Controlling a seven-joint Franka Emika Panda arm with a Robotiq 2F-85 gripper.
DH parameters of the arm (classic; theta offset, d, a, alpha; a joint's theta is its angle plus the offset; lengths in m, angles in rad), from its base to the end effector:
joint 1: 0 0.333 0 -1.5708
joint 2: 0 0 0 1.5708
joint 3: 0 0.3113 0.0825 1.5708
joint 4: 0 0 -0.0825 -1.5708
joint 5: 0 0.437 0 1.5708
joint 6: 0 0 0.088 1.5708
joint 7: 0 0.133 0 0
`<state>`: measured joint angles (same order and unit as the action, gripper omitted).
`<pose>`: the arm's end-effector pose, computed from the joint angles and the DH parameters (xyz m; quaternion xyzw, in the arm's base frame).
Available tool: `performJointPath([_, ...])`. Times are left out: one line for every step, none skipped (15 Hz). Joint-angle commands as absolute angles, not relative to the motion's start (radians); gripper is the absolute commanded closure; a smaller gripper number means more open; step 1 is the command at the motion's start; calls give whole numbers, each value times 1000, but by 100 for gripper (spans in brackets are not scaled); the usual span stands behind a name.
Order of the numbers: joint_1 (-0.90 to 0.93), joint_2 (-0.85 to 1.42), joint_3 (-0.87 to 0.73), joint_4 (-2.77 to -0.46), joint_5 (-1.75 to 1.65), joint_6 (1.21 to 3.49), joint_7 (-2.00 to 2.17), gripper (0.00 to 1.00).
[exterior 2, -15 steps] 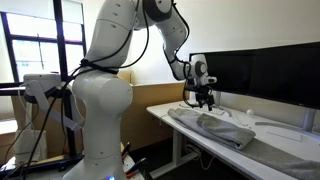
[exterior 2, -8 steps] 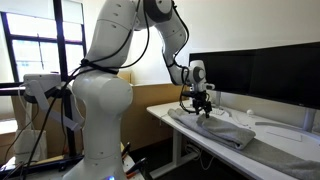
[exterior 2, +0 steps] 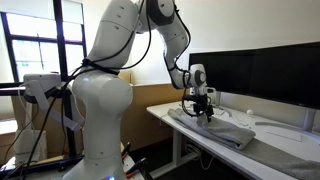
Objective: Fold the towel on the table
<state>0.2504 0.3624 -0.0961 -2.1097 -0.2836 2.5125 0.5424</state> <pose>0.6104 0.0914 0.1753 0.9916 -0.0768 0.0529 0.0896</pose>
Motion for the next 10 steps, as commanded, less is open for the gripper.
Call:
performJointPath([250, 409, -79, -2076, -288, 2522, 534, 25])
performJointPath([257, 420, -83, -2067, -297, 2527, 543, 27])
performJointPath([260, 429, -82, -2058, -294, 2527, 544, 33])
performJointPath([264, 436, -85, -2050, -294, 2528, 548, 41])
performJointPath([267, 443, -88, -2043, -296, 2528, 549, 47])
performJointPath([271, 449, -92, -2036, -301, 2530, 552, 55])
performJointPath([273, 453, -95, -2030, -299, 2530, 555, 61])
performJointPath([276, 456, -99, -2025, -303, 2532, 559, 66])
performJointPath([280, 459, -103, -2021, -308, 2534, 564, 74])
performJointPath([280, 460, -104, -2019, -308, 2536, 563, 81])
